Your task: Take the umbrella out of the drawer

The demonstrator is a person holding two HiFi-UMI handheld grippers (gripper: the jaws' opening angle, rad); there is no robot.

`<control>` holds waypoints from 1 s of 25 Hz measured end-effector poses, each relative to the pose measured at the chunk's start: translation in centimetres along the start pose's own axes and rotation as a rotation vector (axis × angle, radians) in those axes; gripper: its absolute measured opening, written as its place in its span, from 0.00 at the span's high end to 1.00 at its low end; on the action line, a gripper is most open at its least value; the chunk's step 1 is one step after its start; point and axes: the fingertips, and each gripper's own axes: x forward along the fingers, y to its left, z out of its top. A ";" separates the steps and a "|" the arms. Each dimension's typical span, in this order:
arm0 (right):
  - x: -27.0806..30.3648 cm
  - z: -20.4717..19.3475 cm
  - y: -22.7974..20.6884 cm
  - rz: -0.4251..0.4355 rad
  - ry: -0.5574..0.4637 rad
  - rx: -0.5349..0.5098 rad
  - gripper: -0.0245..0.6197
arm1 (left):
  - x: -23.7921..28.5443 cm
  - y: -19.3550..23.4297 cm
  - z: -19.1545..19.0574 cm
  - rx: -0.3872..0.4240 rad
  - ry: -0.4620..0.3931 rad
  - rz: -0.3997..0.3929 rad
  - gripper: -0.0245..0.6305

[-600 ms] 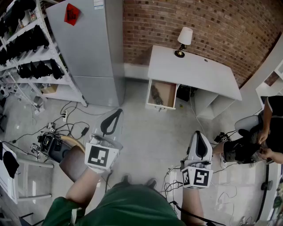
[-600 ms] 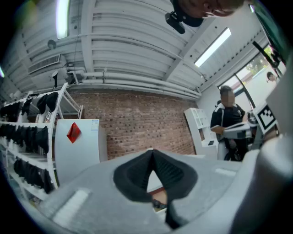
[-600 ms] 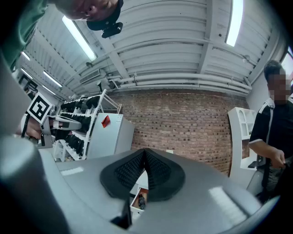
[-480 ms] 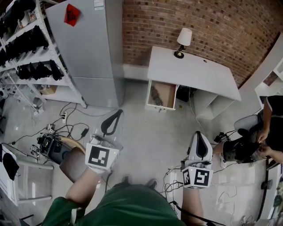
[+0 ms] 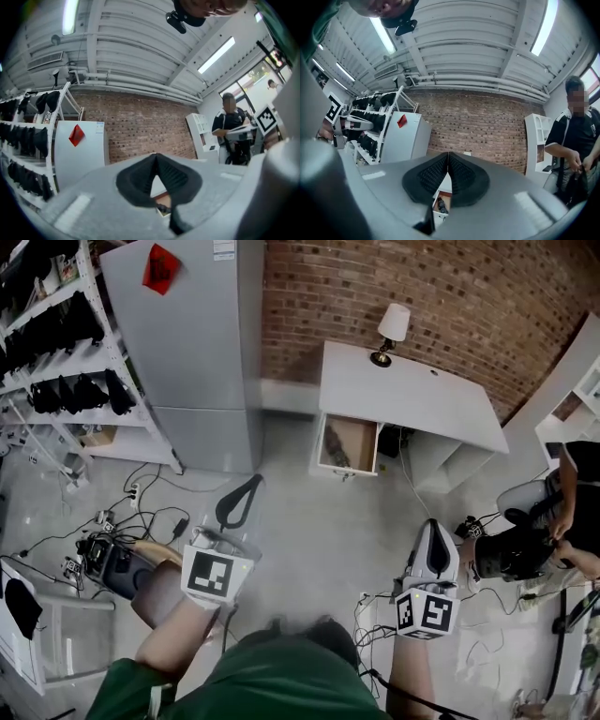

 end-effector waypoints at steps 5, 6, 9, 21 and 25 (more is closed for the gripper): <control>1.1 -0.6 0.9 -0.008 0.034 -0.012 0.96 | 0.3 1.7 -1.4 -0.030 0.011 0.000 0.96; 1.6 -1.0 1.0 -0.008 0.043 -0.009 0.96 | 0.7 2.0 -1.8 -0.033 0.015 0.001 0.96; 3.2 -2.4 0.7 -0.004 0.057 -0.001 0.96 | 2.2 2.4 -2.8 -0.034 0.019 0.001 0.96; 16.2 -6.6 -4.5 0.011 0.054 0.071 0.73 | 14.4 4.7 -6.1 -0.020 0.050 0.010 0.68; 21.0 -8.8 -6.6 0.040 0.087 0.108 0.67 | 19.1 4.9 -7.8 -0.036 0.080 0.016 0.62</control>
